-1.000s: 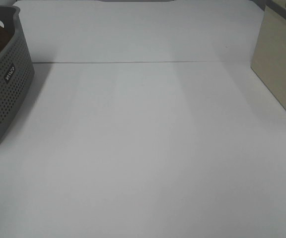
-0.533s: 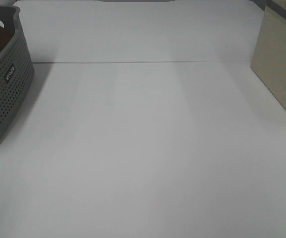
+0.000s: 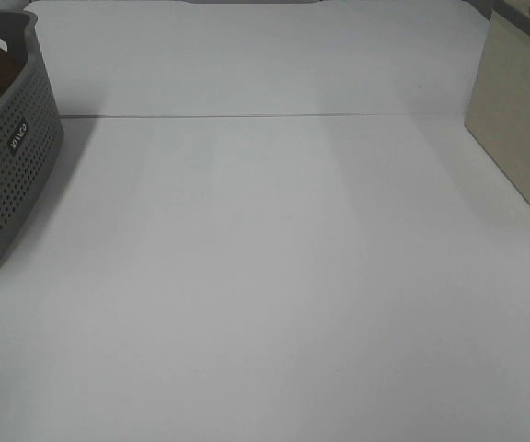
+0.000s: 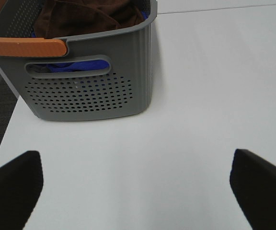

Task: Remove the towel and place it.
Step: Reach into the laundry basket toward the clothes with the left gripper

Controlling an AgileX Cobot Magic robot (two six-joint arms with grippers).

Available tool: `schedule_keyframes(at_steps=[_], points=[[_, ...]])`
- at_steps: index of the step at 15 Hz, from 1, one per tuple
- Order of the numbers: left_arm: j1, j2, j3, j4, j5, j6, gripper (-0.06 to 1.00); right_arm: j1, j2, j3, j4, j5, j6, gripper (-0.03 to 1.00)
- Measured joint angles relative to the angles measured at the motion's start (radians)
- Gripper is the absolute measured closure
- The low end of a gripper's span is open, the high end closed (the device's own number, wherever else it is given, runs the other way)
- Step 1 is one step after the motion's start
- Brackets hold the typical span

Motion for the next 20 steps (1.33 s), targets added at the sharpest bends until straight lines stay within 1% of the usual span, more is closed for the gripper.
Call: schedule_keyframes(at_steps=[2,3,4,5,7,8,9,10,12,14,15,16,18,20], points=[[0.0,0.0,0.0,-0.002,0.0,0.001,-0.05,0.0,0.0,0.0,0.0,0.0,0.0,0.2],[0.0,0.0,-0.004,-0.013,0.007,0.031,-0.05,0.0,0.0,0.0,0.0,0.0,0.0,0.2],[0.0,0.022,-0.035,-0.036,0.038,0.091,-0.05,0.0,0.0,0.0,0.0,0.0,0.0,0.2],[0.0,0.113,-0.129,-0.058,0.096,0.196,-0.05,0.0,0.0,0.0,0.0,0.0,0.0,0.2],[0.0,0.325,-0.308,-0.054,0.159,0.376,-0.05,0.0,0.0,0.0,0.0,0.0,0.0,0.2],[0.0,0.437,-0.408,-0.044,0.163,0.47,-0.05,0.0,0.0,0.0,0.0,0.0,0.0,0.2],[0.0,0.547,-0.495,-0.027,0.164,0.544,-0.05,0.0,0.0,0.0,0.0,0.0,0.0,0.2],[0.0,0.608,-0.543,-0.013,0.165,0.578,-0.05,0.0,0.0,0.0,0.0,0.0,0.0,0.2],[0.0,0.844,-0.735,0.073,0.166,0.675,-0.05,0.0,0.0,0.0,0.0,0.0,0.0,0.2],[0.0,1.073,-0.907,0.156,0.165,0.741,-0.05,0.0,0.0,0.0,0.0,0.0,0.0,0.2],[0.0,1.291,-1.039,0.238,0.164,0.773,-0.05,0.0,0.0,0.0,0.0,0.0,0.0,0.2],[0.001,1.341,-1.068,0.255,0.164,0.776,-0.05,0.0,0.0,0.0,0.0,0.0,0.0,0.2],[0.031,1.507,-1.146,0.269,0.162,0.795,-0.05,0.0,0.0,0.0,0.0,0.0,0.0,0.2],[0.063,1.662,-1.177,0.273,0.16,0.843,-0.05,0.0,0.0,0.0,0.0,0.0,0.0,0.2]])
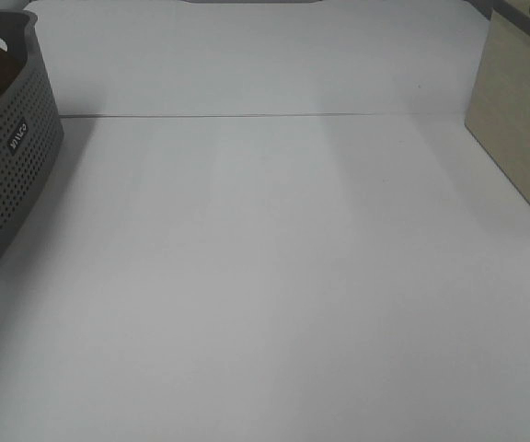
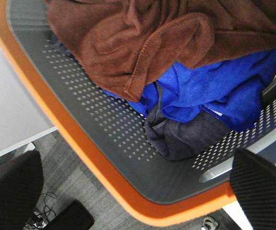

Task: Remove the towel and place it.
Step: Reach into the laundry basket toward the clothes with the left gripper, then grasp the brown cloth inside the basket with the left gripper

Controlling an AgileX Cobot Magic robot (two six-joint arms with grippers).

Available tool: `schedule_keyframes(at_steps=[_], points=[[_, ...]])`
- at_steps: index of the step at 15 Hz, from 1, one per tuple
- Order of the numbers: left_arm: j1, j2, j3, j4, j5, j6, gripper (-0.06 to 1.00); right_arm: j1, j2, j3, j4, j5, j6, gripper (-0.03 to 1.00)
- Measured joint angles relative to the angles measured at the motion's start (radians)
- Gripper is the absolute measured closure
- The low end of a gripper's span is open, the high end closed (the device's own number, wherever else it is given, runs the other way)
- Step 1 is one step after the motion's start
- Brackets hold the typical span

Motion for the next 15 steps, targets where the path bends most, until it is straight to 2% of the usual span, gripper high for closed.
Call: schedule_keyframes(at_steps=[4,6,8,15], points=[[0.011,0.234,-0.022,0.058,-0.051,0.099,-0.05,0.0,0.0,0.0,0.0,0.0,0.0,0.2],[0.011,0.337,-0.091,0.094,-0.072,0.107,-0.05,0.0,0.0,0.0,0.0,0.0,0.0,0.2],[0.011,0.434,-0.177,0.097,-0.071,0.114,-0.05,0.0,0.0,0.0,0.0,0.0,0.0,0.2],[0.011,0.512,-0.209,0.094,-0.09,0.169,-0.04,0.0,0.0,0.0,0.0,0.0,0.0,0.2]])
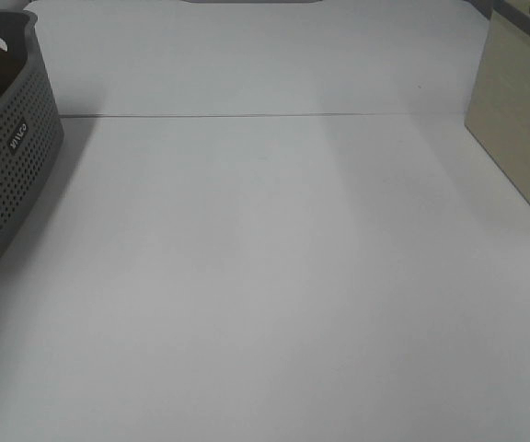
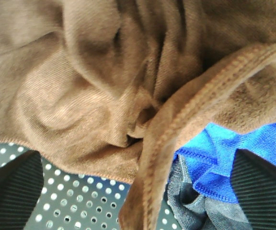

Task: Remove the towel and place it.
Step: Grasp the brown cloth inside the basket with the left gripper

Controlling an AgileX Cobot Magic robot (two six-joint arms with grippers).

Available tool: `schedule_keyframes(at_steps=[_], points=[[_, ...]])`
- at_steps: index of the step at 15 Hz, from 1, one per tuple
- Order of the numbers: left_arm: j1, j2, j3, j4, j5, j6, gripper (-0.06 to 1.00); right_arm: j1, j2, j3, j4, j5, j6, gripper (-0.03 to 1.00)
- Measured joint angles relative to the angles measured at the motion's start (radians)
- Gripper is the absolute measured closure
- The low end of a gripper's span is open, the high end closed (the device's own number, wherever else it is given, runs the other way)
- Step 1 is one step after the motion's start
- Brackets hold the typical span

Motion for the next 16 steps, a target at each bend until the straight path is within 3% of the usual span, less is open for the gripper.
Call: schedule_keyframes(at_steps=[3,5,8,9,11,16], points=[[0.0,0.023,-0.001,-0.021,0.012,0.005,0.0,0.0,0.0,0.0,0.0,0.0,0.0,0.2],[0.0,0.024,-0.001,-0.019,0.026,0.01,0.25,0.0,0.0,0.0,0.0,0.0,0.0,0.2],[0.0,0.024,-0.001,-0.019,0.027,-0.025,0.76,0.0,0.0,0.0,0.0,0.0,0.0,0.2],[0.0,0.024,-0.001,-0.019,0.027,-0.038,0.87,0.0,0.0,0.0,0.0,0.0,0.0,0.2],[0.0,0.024,-0.001,-0.019,0.027,-0.05,0.94,0.0,0.0,0.0,0.0,0.0,0.0,0.2],[0.0,0.018,-0.008,0.003,0.037,-0.05,0.94,0.0,0.0,0.0,0.0,0.0,0.0,0.2]])
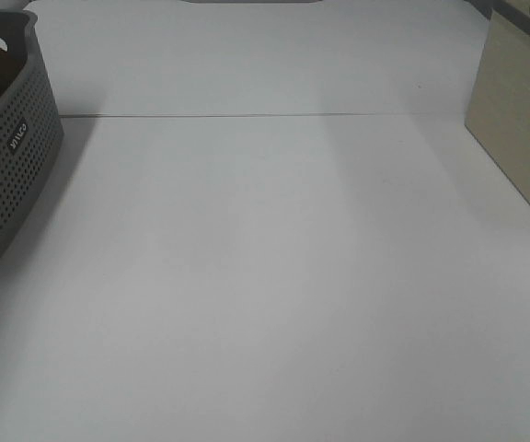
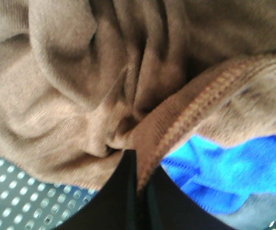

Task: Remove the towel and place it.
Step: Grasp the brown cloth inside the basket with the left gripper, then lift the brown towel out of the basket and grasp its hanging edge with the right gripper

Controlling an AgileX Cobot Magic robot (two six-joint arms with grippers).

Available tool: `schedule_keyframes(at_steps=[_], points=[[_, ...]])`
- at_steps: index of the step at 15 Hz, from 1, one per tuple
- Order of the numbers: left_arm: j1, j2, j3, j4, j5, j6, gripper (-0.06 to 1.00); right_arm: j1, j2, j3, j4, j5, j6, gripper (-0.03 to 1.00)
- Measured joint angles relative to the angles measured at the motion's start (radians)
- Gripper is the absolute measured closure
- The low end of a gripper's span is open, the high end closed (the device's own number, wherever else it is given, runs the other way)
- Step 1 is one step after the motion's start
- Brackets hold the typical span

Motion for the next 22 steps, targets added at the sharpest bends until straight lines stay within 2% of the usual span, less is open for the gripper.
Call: schedule_keyframes(at_steps=[2,4,7,9,16,20,22], points=[[0.0,-0.025,-0.034,0.001,0.03,-0.022,0.94,0.0,0.0,0.0,0.0,0.0,0.0,0.2],[0.0,-0.083,-0.089,-0.005,0.045,-0.086,0.94,0.0,0.0,0.0,0.0,0.0,0.0,0.2],[-0.014,-0.228,-0.143,-0.082,0.051,-0.181,0.94,0.0,0.0,0.0,0.0,0.0,0.0,0.2],[-0.047,-0.283,-0.143,-0.11,0.053,-0.192,0.94,0.0,0.0,0.0,0.0,0.0,0.0,0.2],[-0.264,-0.496,-0.143,-0.079,0.057,-0.252,0.94,0.0,0.0,0.0,0.0,0.0,0.0,0.2],[-0.501,-0.61,-0.143,-0.051,0.057,-0.356,0.94,0.0,0.0,0.0,0.004,0.0,0.0,0.2],[-0.577,-0.622,-0.143,-0.039,0.057,-0.381,0.94,0.0,0.008,-0.001,0.01,-0.006,-0.003,0.2]])
